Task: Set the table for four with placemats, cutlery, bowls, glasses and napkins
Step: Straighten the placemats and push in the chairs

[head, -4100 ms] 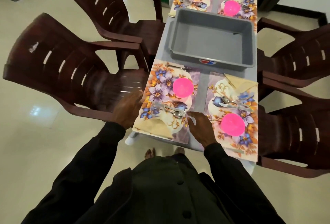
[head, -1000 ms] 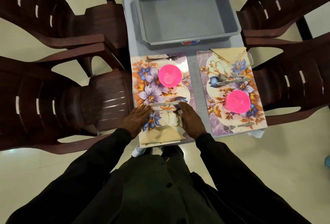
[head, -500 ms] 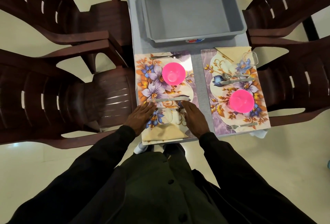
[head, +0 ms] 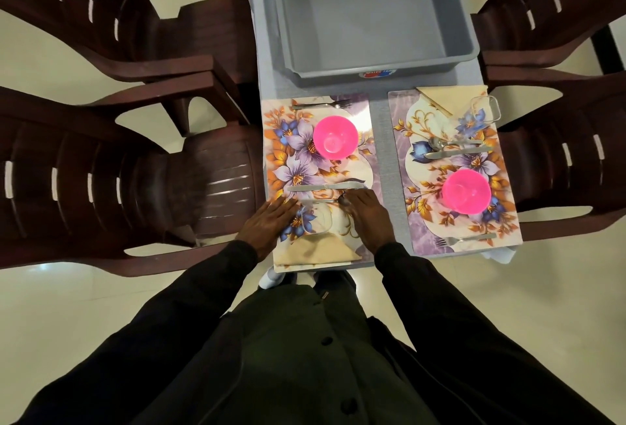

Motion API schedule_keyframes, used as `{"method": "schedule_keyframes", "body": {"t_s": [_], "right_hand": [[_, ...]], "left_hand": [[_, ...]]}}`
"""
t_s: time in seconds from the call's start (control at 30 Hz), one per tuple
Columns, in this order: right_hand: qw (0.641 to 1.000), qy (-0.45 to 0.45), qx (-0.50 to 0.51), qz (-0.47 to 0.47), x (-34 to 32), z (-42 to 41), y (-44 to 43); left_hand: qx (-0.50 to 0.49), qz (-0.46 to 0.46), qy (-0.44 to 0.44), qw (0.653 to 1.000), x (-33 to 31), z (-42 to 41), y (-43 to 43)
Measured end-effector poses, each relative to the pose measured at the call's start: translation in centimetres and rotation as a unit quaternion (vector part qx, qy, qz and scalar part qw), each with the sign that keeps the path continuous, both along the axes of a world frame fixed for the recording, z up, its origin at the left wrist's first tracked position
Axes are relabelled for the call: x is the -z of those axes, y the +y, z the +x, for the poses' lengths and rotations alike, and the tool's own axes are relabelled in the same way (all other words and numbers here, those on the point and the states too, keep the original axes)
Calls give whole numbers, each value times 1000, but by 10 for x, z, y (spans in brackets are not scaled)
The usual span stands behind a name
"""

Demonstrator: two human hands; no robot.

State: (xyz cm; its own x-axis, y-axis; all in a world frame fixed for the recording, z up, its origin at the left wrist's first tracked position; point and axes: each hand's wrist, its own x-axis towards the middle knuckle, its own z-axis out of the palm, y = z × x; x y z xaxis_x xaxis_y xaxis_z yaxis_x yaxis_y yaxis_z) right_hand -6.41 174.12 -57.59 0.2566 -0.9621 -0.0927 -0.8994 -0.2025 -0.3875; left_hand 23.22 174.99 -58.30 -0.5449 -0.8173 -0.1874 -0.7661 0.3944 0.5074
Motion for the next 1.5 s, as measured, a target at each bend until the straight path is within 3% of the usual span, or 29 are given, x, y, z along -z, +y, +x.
{"method": "schedule_keyframes", "body": {"t_s": [0.6,0.73,0.87,1.0,1.17,1.5], "right_hand": [[999,-7,-11,-35,4,2,-15],[994,-97,23,-47,-9,8,-3],[971,-232,27,54,-21,20,29],[937,-311,57,151,-28,38,37],[927,-303,116,186,-33,50,27],[930,-290,140,176,-32,48,20]], "left_hand": [[18,-10,-7,1000,-3,-2,-4],[18,-16,-2,1000,-7,-1,-4],[7,-6,10,1000,-8,5,-1],[-10,1,11,1000,-10,9,3],[-26,-3,18,999,-15,10,6],[-14,-6,3,1000,-13,17,13]]}}
